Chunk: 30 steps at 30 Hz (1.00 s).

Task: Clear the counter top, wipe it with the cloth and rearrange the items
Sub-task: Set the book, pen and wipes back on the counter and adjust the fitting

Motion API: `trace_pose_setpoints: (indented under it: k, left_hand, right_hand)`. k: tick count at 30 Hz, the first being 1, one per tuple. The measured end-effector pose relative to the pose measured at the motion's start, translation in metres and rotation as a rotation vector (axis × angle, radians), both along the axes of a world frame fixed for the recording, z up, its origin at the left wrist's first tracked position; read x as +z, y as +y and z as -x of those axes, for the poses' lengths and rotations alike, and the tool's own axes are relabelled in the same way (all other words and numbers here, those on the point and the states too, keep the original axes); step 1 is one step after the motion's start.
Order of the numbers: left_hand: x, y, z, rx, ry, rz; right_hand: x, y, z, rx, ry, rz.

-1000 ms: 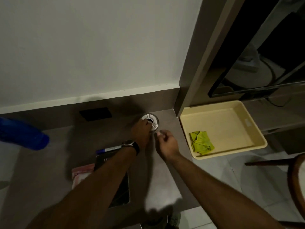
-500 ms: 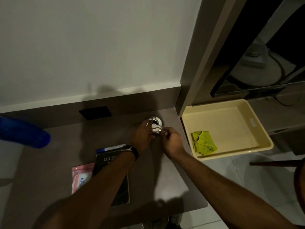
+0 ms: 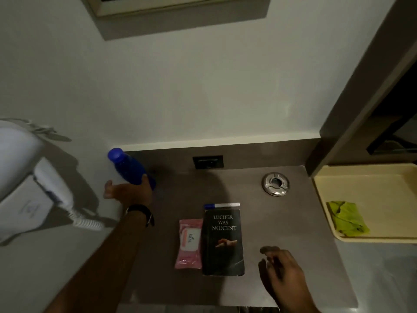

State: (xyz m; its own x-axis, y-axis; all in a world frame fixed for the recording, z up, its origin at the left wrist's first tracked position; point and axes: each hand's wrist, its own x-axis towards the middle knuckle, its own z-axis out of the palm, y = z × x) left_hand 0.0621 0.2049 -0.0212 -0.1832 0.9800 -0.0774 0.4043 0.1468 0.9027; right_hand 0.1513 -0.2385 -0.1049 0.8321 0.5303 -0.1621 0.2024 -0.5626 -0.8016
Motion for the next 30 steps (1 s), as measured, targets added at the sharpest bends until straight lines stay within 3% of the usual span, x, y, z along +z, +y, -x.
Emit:
trace_pose_setpoints:
  k: [2, 5, 12, 16, 20, 24, 30]
  left_hand:
    - [0.002, 0.015, 0.003, -0.025, -0.050, 0.061]
    - [0.004, 0.036, -0.001, -0.104, 0.061, 0.053]
    - [0.006, 0.061, -0.006, -0.100, 0.046, 0.103]
    - [0.007, 0.067, -0.001, -0.219, 0.208, 0.020]
    - [-0.003, 0.033, -0.011, -0.401, 0.254, -0.132]
    - [-0.007, -0.012, -0.042, -0.689, 0.181, -0.107]
    - [-0.006, -0.071, -0.090, -0.803, 0.227, -0.228]
  right_hand:
    - [0.002, 0.013, 0.006, -0.025, -0.007, -0.026]
    - [0.003, 0.023, 0.013, 0.013, -0.020, -0.027]
    - [-0.004, 0.001, 0.020, -0.037, -0.080, 0.075]
    - [-0.014, -0.020, 0.030, -0.119, -0.163, 0.131]
    - [-0.017, -0.034, 0.033, -0.124, -0.169, 0.142]
    - [-0.014, -0.036, 0.021, -0.090, -0.158, 0.140]
    - [0.000, -0.014, -0.002, -0.074, -0.178, 0.118]
